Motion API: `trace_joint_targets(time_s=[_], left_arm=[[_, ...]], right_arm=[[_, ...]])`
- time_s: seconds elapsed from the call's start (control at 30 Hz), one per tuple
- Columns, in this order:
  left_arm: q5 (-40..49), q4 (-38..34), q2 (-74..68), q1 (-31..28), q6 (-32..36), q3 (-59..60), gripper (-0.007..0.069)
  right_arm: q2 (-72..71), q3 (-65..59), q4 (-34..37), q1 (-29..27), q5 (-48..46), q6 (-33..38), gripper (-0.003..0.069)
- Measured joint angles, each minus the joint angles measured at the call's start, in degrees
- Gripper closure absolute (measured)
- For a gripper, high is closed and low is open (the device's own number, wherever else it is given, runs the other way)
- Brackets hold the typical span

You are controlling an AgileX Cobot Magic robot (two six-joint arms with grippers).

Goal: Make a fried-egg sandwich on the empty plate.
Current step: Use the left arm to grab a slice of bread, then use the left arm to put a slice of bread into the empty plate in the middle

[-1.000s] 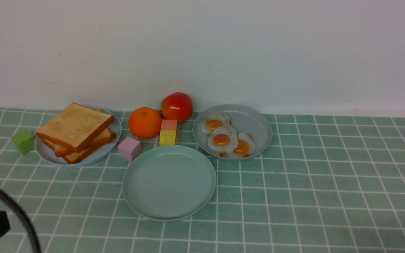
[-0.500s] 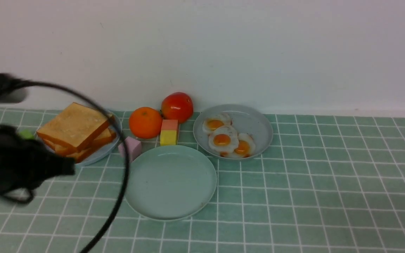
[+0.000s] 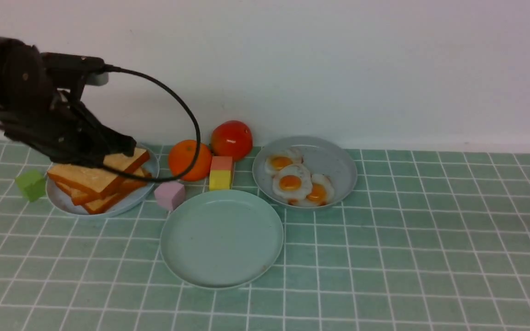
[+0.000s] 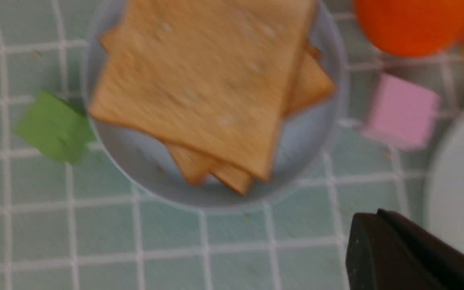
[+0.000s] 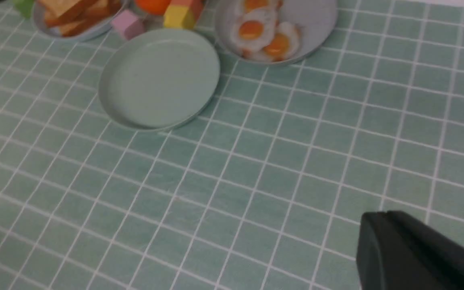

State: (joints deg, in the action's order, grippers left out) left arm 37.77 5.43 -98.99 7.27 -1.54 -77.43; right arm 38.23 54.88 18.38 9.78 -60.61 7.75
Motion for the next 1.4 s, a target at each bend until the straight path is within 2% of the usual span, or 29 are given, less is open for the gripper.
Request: trace_joint_targets(time_s=[0.1,0.23,0.3,0.4,0.43,0.53,0.63,0.73,0.83,0.87,0.9,0.93,0.97,1.1,1.23,1.4], left_arm=[[-0.1,0.9,-4.4,0.0,3.6,-3.7,0.0628],[-1.0,2.3,-8.1,0.0,8.5,-5.6,0.0568],[-2.9,4.5,-10.8,0.0,11.1,-6.0,0.0478],[-4.6,7.5,-13.2,0.0,11.3,-6.1,0.0354],[-4.7,7.9,-13.5,0.0,11.3,-6.1,0.0347],[-7.3,9.8,-16.0,0.0,10.2,-6.1,0.0249],[-8.5,10.5,-17.8,0.0,9.4,-6.1,0.0232],[-8.4,11.1,-18.5,0.0,8.9,-6.5,0.0267],[-8.3,11.8,-18.5,0.0,8.0,-6.6,0.0383],[-8.3,11.9,-18.5,0.0,7.9,-6.7,0.0446],[-8.2,11.9,-18.5,0.0,7.9,-6.7,0.0456],[-8.0,12.0,-18.5,0.0,7.9,-6.7,0.0531],[-7.8,12.0,-18.4,0.0,7.9,-6.7,0.0556],[-6.9,11.8,-17.4,0.0,7.9,-6.7,0.0552],[-3.4,8.4,-11.7,0.3,7.5,-6.4,0.0552],[2.4,5.4,-1.5,5.5,7.5,-6.3,0.0552]], right_arm=[[0.4,0.0,0.1,0.6,0.0,0.9,0.0671],[0.4,0.1,0.3,0.6,0.1,1.2,0.0671],[0.4,0.3,0.3,0.6,0.0,1.3,0.0671],[0.4,0.3,0.7,0.6,-1.1,1.4,0.0668],[0.4,0.3,0.7,0.6,-1.2,1.4,0.0668],[0.4,0.3,0.9,0.6,-3.7,1.4,0.0666],[0.4,0.3,2.3,0.6,-4.5,1.4,0.0664],[0.4,0.3,4.1,0.6,-5.4,1.4,0.0662],[0.4,0.3,5.8,0.6,-6.1,1.4,0.0659],[0.4,0.3,6.3,0.6,-6.4,1.4,0.0659],[0.4,0.3,6.4,0.6,-6.4,1.4,0.0658],[0.3,0.3,6.4,0.6,-6.5,1.4,0.0658],[0.3,0.3,6.5,0.6,-6.8,1.4,0.0658],[0.3,0.3,6.5,0.6,-7.6,1.4,0.0656],[0.3,0.3,6.6,0.6,-8.6,2.6,0.0652],[0.3,0.3,6.6,0.6,-8.4,4.8,0.0649]])
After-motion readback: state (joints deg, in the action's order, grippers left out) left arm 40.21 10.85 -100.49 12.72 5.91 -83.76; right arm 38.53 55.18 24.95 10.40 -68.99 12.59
